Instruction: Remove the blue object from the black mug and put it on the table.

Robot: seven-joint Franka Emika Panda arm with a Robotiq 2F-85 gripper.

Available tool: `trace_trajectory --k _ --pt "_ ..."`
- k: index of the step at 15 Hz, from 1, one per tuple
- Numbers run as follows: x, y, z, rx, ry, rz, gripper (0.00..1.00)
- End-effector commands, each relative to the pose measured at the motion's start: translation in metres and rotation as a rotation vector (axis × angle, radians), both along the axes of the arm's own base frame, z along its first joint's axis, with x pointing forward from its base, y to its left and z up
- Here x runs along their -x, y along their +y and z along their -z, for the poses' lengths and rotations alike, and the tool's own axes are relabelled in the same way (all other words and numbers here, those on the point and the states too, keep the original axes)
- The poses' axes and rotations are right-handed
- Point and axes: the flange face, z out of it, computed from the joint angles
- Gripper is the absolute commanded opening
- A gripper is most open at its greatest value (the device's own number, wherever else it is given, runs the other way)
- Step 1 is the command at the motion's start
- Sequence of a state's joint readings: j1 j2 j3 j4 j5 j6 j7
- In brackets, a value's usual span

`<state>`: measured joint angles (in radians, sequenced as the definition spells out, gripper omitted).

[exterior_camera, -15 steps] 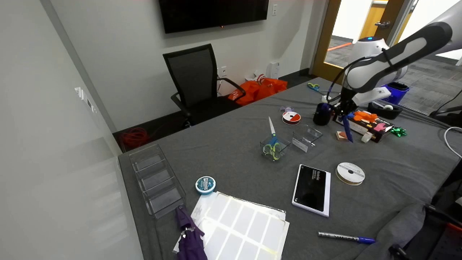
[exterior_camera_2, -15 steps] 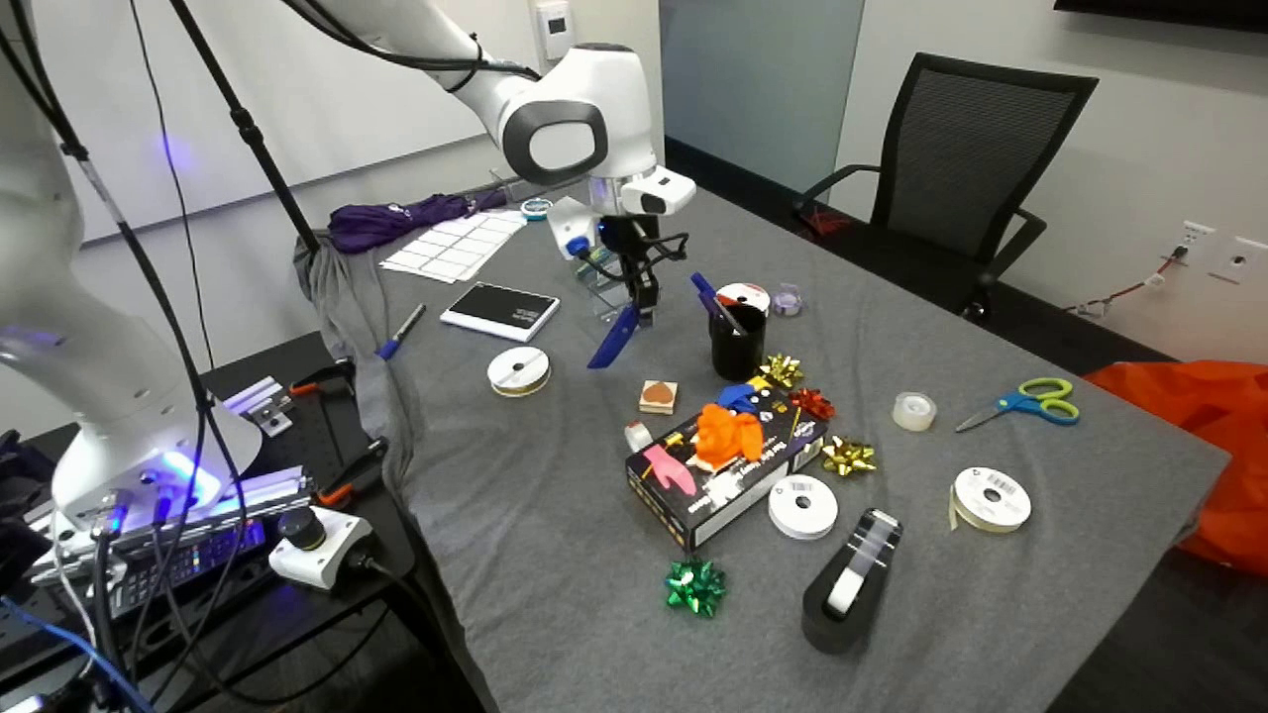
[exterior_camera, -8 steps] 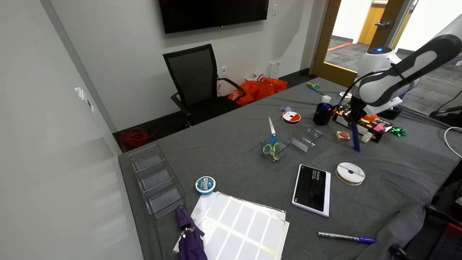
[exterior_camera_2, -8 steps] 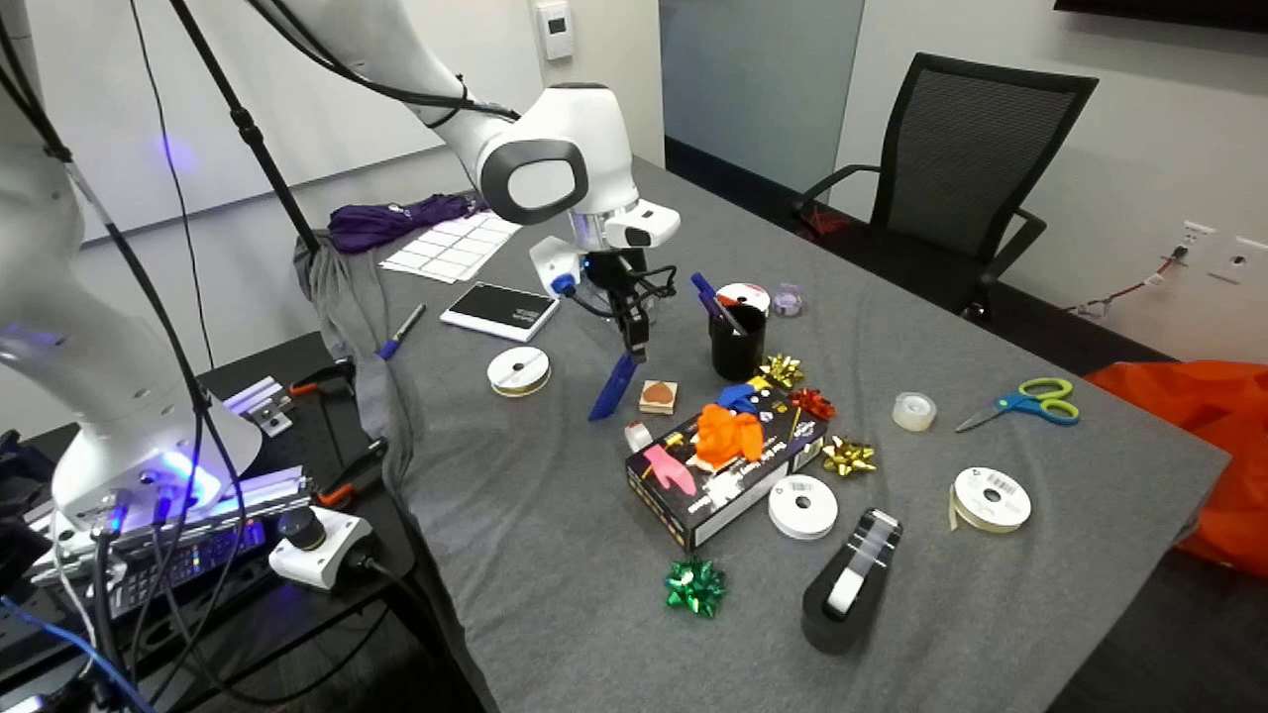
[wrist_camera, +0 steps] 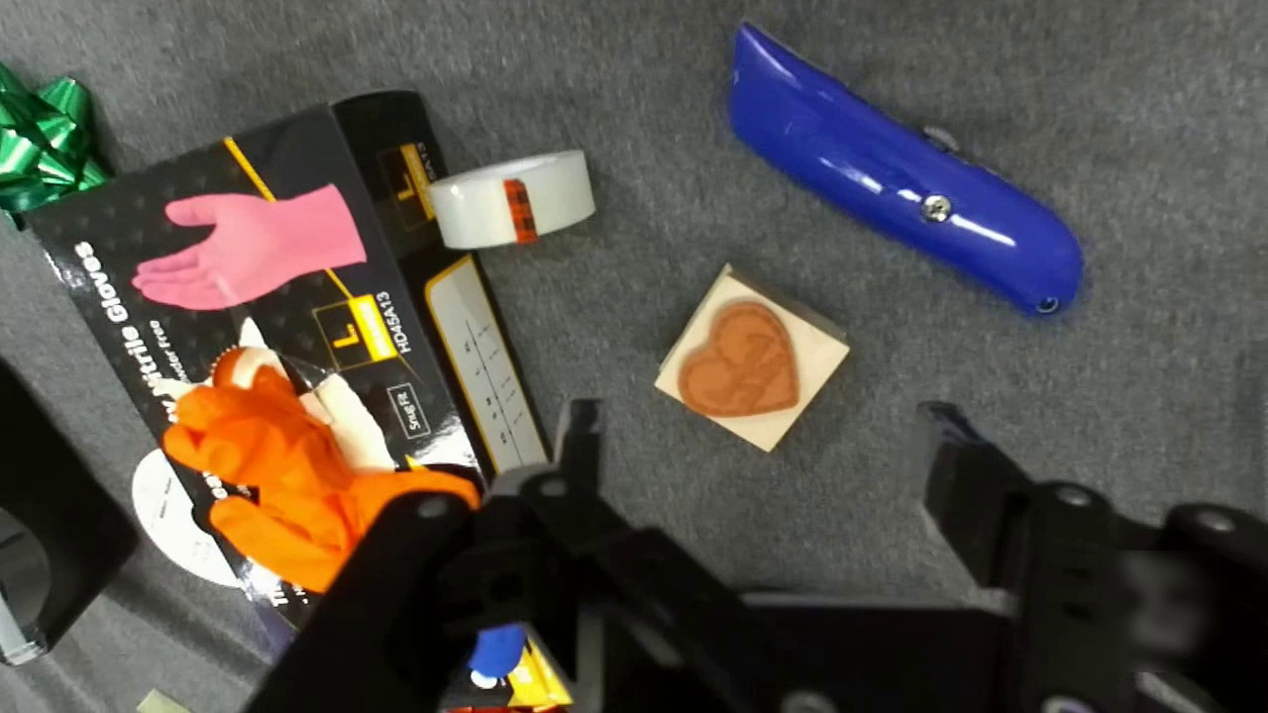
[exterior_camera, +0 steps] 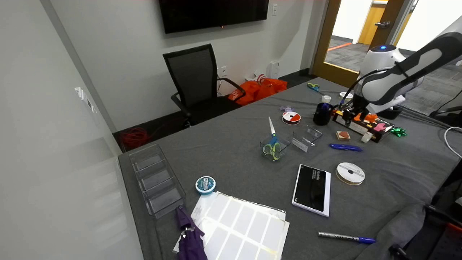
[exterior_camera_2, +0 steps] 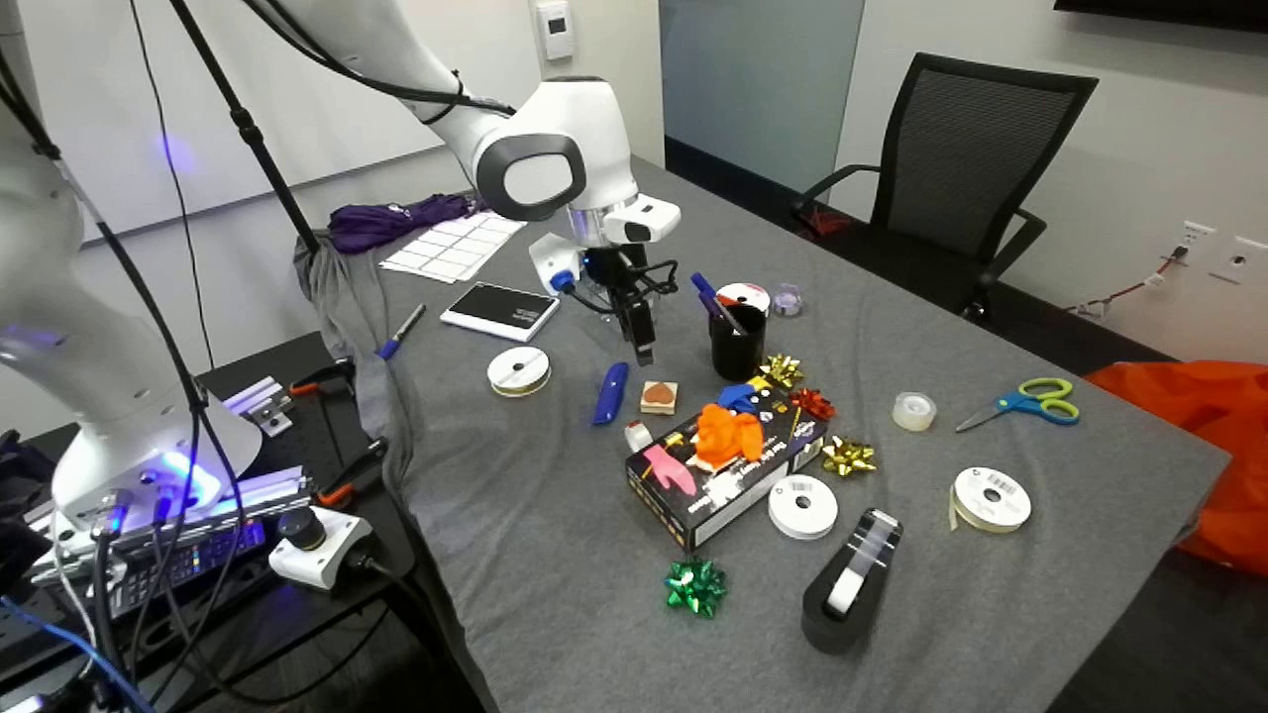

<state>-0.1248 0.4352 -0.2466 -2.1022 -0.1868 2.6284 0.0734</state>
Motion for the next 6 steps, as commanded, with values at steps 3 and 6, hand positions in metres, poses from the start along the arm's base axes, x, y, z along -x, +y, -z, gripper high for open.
trace_trajectory --k 3,6 --pt "0.008 0.005 -0.014 -0.025 -0.042 0.007 1.0" --pt "-0.004 0.007 -0.077 -0.061 -0.024 0.019 1.0"
